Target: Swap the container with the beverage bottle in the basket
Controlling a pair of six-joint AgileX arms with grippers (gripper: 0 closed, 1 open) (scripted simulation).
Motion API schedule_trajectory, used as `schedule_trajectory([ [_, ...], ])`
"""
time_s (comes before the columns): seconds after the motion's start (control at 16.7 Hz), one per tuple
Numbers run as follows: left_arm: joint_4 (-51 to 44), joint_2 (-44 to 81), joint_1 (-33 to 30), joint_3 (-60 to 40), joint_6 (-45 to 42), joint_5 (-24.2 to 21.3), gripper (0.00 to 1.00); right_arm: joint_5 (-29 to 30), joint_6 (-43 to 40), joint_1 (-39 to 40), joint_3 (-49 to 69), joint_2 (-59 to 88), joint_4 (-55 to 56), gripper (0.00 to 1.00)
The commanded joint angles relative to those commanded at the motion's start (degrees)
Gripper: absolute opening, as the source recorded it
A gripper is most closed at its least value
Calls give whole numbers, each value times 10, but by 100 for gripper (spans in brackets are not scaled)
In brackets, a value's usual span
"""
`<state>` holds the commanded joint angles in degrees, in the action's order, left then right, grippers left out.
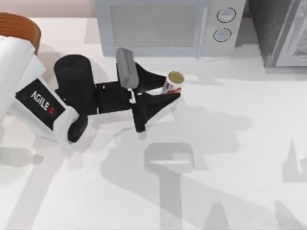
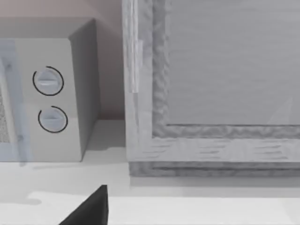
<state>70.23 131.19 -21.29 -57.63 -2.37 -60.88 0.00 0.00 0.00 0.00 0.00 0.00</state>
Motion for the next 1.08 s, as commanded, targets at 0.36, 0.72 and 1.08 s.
schedule_trajectory([
  [0.36, 72, 113, -19, -52, 4, -66, 0, 0, 0, 0, 0, 0, 0, 100],
  [0.72, 91, 135, -23, -65, 9, -84, 0, 0, 0, 0, 0, 0, 0, 100],
  [1.08, 91, 135, -23, -65, 9, -84, 15, 0, 0, 0, 0, 0, 0, 100],
])
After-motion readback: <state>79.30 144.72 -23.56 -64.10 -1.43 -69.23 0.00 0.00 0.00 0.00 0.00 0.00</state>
